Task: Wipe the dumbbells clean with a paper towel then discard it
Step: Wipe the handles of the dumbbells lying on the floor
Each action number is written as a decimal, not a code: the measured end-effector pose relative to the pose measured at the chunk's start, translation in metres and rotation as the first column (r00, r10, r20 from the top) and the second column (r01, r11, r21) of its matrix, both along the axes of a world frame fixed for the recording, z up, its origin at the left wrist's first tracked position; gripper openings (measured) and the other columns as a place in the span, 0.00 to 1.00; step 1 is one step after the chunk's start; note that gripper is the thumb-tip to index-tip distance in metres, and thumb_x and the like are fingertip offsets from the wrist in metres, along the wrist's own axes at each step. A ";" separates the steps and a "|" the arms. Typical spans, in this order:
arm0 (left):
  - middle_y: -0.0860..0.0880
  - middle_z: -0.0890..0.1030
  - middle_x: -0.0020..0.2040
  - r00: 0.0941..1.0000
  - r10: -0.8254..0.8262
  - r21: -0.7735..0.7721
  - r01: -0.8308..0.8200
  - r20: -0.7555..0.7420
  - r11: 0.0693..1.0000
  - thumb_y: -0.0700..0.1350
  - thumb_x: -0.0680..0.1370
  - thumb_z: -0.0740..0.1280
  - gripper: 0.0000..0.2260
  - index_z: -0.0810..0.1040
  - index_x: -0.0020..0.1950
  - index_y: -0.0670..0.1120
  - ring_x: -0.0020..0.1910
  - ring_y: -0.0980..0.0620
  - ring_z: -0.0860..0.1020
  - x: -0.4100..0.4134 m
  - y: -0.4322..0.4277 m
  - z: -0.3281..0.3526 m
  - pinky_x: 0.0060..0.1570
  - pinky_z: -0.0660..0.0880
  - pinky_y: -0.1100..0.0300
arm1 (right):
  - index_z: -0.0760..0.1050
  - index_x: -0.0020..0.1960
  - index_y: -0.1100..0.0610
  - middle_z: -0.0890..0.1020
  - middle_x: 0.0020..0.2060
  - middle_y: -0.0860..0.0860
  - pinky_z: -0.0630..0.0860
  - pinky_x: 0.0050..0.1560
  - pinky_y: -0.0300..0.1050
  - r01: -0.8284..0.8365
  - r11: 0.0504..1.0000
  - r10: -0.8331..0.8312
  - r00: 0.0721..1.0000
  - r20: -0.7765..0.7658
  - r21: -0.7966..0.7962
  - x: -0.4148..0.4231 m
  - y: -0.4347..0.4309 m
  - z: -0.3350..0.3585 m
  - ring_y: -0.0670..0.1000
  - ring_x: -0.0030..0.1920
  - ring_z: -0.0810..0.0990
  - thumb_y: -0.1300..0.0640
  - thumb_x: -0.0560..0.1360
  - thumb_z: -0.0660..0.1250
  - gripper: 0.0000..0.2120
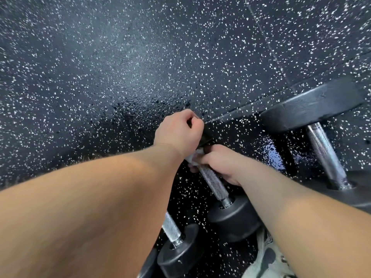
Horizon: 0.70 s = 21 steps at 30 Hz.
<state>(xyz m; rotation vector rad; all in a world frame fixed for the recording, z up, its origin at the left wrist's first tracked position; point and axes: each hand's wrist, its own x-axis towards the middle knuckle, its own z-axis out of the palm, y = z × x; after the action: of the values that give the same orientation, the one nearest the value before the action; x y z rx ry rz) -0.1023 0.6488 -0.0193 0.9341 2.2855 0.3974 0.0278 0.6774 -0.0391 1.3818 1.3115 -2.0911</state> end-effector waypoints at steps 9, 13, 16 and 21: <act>0.55 0.79 0.33 1.000 0.004 -0.011 -0.004 0.004 1.000 0.57 0.72 0.55 0.15 0.79 0.46 0.56 0.40 0.48 0.80 -0.001 0.000 -0.001 0.44 0.78 0.53 | 0.84 0.47 0.55 0.87 0.45 0.54 0.84 0.46 0.51 0.223 0.968 -0.244 0.947 0.209 0.117 0.007 0.013 -0.022 0.57 0.45 0.86 0.58 0.75 0.66 0.08; 0.55 0.80 0.34 1.000 0.003 -0.009 -0.003 0.005 1.000 0.57 0.71 0.54 0.15 0.79 0.47 0.56 0.40 0.47 0.80 0.000 0.000 -0.001 0.45 0.79 0.52 | 0.77 0.41 0.56 0.81 0.39 0.54 0.74 0.38 0.42 -0.402 0.779 0.120 0.849 0.514 0.482 -0.003 0.026 -0.016 0.58 0.41 0.80 0.55 0.73 0.62 0.07; 0.55 0.80 0.35 1.000 0.006 -0.006 -0.006 -0.005 1.000 0.57 0.71 0.54 0.16 0.79 0.47 0.57 0.41 0.46 0.80 0.000 0.001 -0.002 0.46 0.79 0.52 | 0.77 0.48 0.58 0.81 0.41 0.56 0.67 0.31 0.41 -0.438 0.794 0.203 0.845 0.495 0.421 -0.016 0.020 -0.017 0.58 0.40 0.78 0.55 0.75 0.62 0.08; 0.55 0.79 0.34 1.000 -0.006 0.007 0.006 -0.011 1.000 0.57 0.71 0.54 0.15 0.79 0.46 0.56 0.39 0.47 0.79 -0.001 -0.001 -0.003 0.43 0.78 0.53 | 0.79 0.50 0.59 0.81 0.41 0.56 0.76 0.43 0.47 -0.034 0.990 -0.002 0.967 0.255 0.133 -0.013 0.011 -0.013 0.57 0.42 0.78 0.57 0.71 0.59 0.13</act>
<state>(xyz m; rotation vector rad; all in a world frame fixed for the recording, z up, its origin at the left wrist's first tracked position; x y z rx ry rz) -0.1035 0.6483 -0.0226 0.9493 2.2917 0.3994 0.0144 0.6886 -0.0523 1.6285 1.3717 -1.7685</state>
